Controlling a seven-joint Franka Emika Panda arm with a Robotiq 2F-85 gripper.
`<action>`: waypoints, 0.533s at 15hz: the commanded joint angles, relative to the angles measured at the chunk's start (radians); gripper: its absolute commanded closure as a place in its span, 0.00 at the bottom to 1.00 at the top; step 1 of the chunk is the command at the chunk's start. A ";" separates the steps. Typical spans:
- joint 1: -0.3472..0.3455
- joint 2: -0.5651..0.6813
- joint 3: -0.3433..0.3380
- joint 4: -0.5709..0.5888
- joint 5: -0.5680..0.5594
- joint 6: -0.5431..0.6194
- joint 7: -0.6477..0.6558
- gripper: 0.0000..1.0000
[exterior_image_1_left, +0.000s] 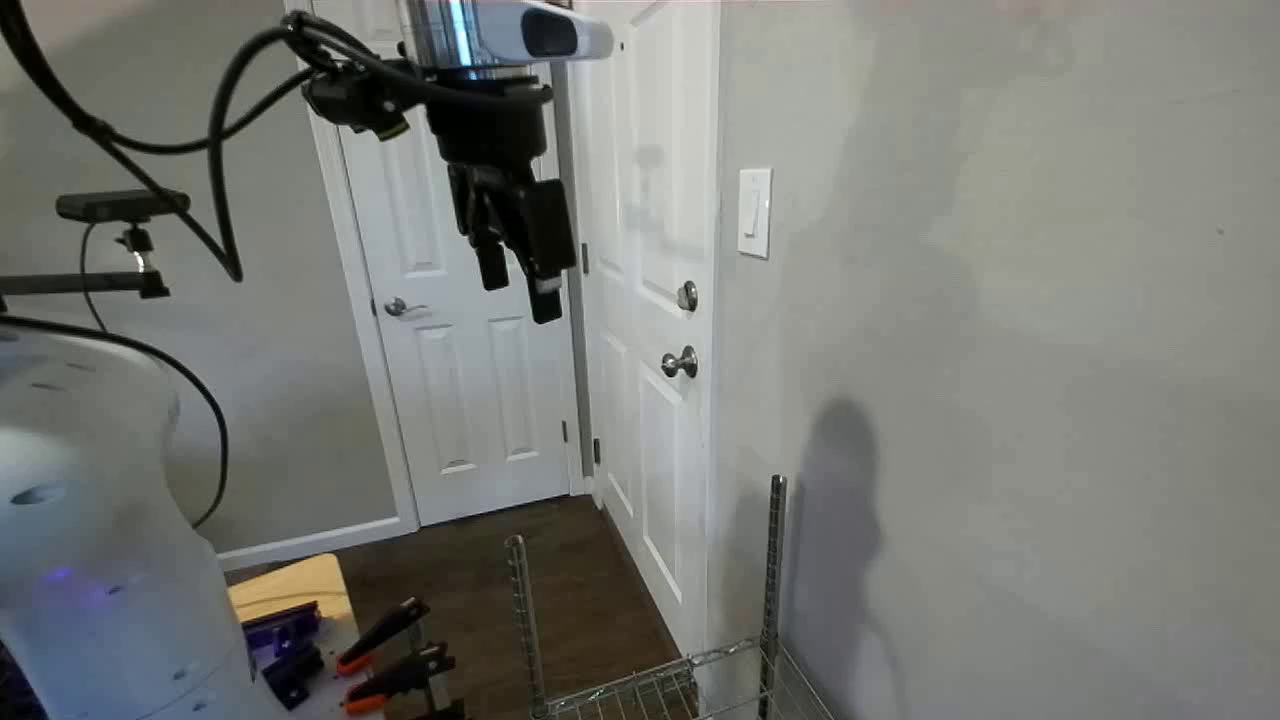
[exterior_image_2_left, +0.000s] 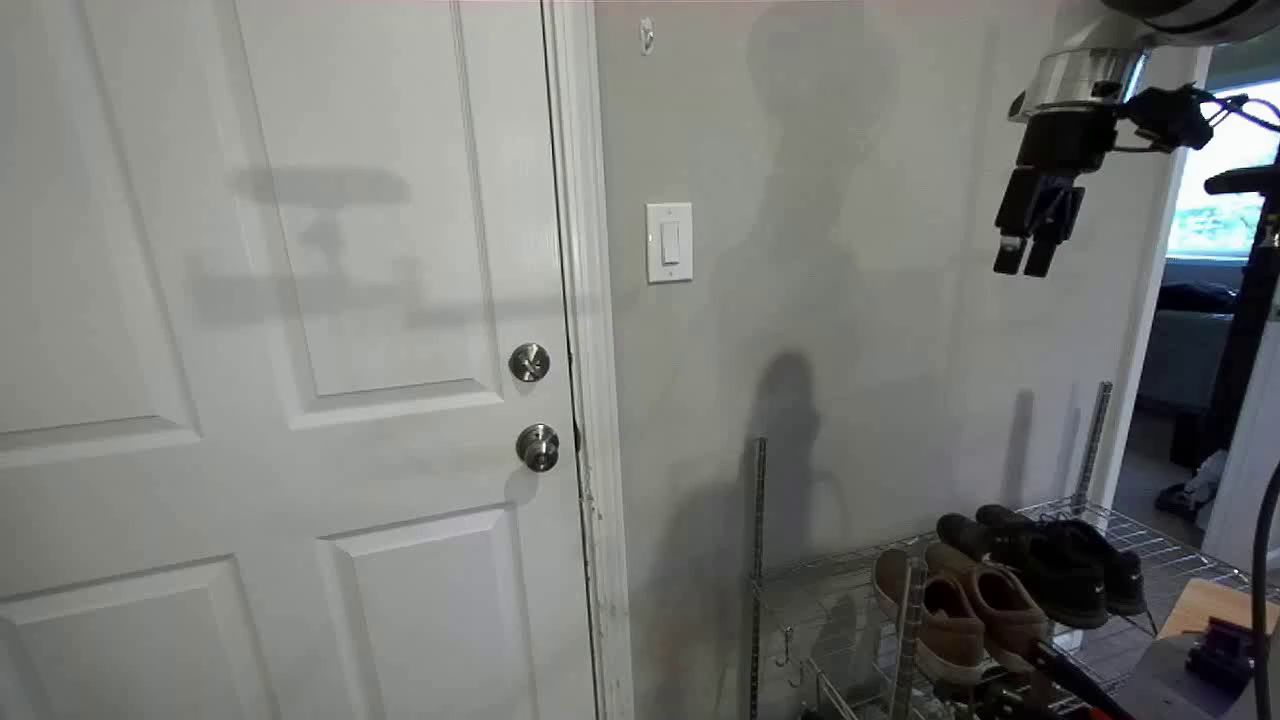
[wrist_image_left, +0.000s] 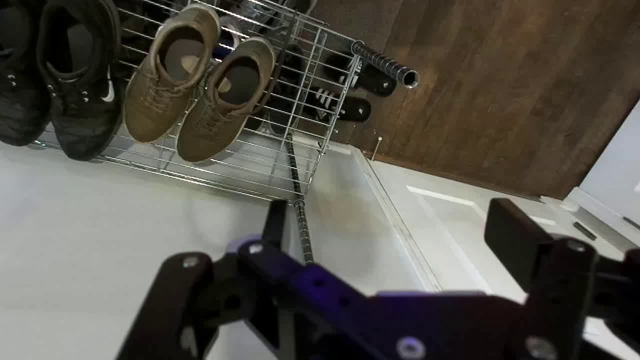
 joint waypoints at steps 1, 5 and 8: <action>-0.013 0.004 0.009 0.003 0.008 -0.002 -0.008 0.00; -0.013 0.000 0.010 0.001 0.007 -0.002 -0.009 0.00; -0.010 0.005 0.016 0.002 0.007 -0.001 -0.006 0.00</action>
